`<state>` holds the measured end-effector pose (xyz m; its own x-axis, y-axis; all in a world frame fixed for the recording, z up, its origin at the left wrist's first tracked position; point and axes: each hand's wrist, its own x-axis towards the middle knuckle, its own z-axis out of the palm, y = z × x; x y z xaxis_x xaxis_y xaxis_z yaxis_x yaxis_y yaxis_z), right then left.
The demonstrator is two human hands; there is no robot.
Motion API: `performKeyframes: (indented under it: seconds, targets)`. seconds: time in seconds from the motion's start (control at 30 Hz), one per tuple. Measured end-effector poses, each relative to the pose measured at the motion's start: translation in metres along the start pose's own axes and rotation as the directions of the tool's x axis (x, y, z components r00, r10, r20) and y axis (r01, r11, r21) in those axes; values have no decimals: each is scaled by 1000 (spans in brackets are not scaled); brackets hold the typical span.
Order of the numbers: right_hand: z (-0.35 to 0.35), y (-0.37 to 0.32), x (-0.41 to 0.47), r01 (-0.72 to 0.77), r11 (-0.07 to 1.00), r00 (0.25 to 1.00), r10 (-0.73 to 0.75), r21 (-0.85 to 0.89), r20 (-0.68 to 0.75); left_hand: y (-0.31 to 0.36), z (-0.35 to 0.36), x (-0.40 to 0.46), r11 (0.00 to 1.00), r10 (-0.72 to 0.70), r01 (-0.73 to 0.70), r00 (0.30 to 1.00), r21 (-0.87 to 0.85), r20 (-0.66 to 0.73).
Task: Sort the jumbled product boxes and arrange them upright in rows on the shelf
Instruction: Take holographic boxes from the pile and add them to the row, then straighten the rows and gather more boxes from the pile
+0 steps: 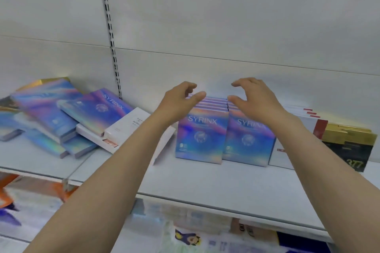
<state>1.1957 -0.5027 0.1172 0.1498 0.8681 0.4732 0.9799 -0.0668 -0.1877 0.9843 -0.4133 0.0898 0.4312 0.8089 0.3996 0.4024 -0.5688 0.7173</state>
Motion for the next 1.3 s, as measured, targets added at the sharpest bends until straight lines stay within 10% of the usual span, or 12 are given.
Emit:
performKeyframes:
  seconds: [0.27,0.63,1.3]
  targets:
    - [-13,-145,-8,83,947,995,-59,312,-85,-35,-129,-67,979,-96,69,986,-193,-136]
    - [101,-370,-56,138,893,980,-186,429,72,-159,-302,-204,975,-64,101,981,200,-184]
    - [266,-592,36,135,837,930,-292,531,223,-360,-471,-221,912,-266,344,911,225,-315]
